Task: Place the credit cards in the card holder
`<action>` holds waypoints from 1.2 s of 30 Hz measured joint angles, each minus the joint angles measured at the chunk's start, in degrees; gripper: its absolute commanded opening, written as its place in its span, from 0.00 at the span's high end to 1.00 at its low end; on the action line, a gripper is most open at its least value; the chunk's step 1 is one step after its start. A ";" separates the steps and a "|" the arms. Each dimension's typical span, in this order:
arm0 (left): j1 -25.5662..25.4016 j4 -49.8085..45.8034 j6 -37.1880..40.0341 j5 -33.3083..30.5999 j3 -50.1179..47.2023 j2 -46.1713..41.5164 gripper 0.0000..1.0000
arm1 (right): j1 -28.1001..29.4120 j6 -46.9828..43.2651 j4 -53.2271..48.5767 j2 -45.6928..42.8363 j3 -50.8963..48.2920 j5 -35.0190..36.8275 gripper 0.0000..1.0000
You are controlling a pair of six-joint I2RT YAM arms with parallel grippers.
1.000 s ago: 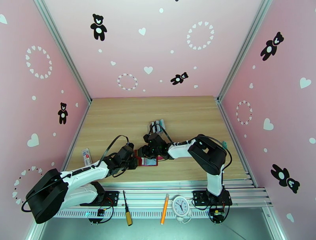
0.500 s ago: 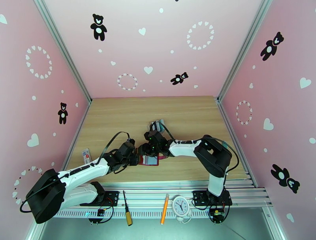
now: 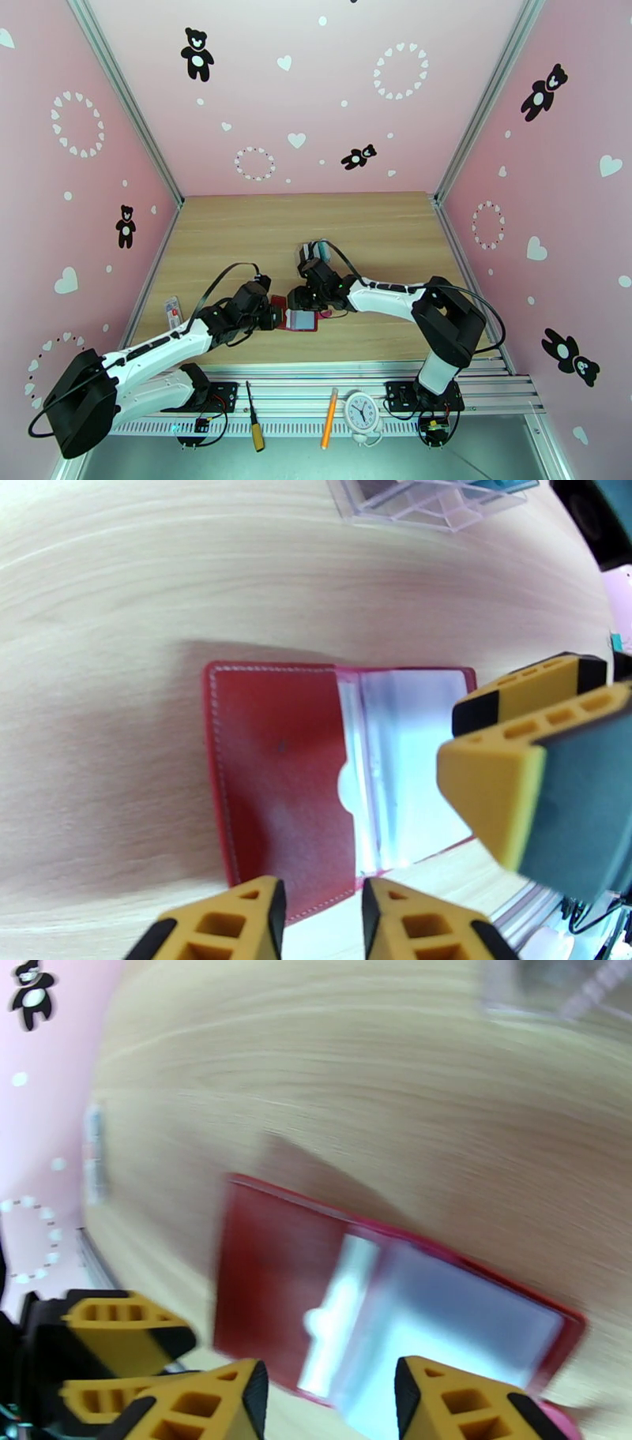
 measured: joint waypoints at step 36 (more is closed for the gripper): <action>0.00 2.86 -0.02 1.62 -4.09 4.09 0.53 | -0.37 -3.04 -4.76 2.29 1.16 4.15 0.51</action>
